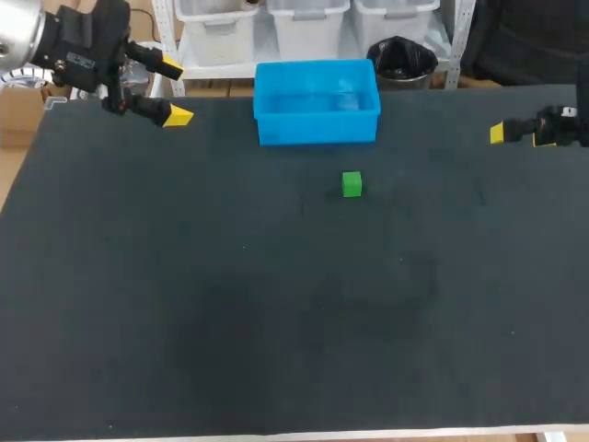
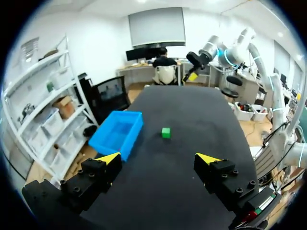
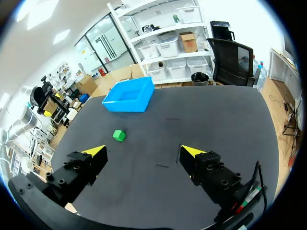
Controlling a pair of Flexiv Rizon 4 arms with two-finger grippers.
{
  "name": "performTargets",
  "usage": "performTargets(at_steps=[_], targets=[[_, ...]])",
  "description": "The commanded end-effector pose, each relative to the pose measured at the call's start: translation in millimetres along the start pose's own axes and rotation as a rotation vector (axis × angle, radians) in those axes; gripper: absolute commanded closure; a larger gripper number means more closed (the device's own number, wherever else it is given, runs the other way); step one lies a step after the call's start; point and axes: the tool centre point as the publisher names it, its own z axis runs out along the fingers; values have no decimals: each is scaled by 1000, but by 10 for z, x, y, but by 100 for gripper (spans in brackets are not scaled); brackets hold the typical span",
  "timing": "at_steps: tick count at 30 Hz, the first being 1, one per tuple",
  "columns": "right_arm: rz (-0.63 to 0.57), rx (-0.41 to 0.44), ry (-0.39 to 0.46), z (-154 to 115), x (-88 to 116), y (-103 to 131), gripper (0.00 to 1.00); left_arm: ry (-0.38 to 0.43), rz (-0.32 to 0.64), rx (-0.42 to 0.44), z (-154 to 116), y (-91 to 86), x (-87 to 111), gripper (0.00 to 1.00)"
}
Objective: Use the left arm to pick the red cube and place it into the blue plastic box first, then use the right arm to grasp the green cube and put it into the same blue plastic box after the first action is fully finished.
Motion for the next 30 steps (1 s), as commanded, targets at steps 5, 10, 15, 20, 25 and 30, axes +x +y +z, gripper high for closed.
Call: performTargets(at_steps=[5, 10, 15, 20, 25, 30], targets=[[0, 1, 0, -3, -2, 1, 0, -3, 2, -1, 1, -1, 9, 0], [4, 4, 9, 24, 7, 11, 0, -3, 2, -1, 1, -1, 9, 0], [3, 39, 62, 233, -31, 114, 0, -3, 2, -1, 1, -1, 9, 0], [-46, 78, 159, 481, -95, 258, 0, -3, 2, -1, 1, -1, 9, 0], [-82, 116, 231, 661, -162, 368, 0, -3, 2, -1, 1, -1, 9, 0], [-112, 172, 327, 868, -231, 482, 0, -3, 2, -1, 1, -1, 9, 0]])
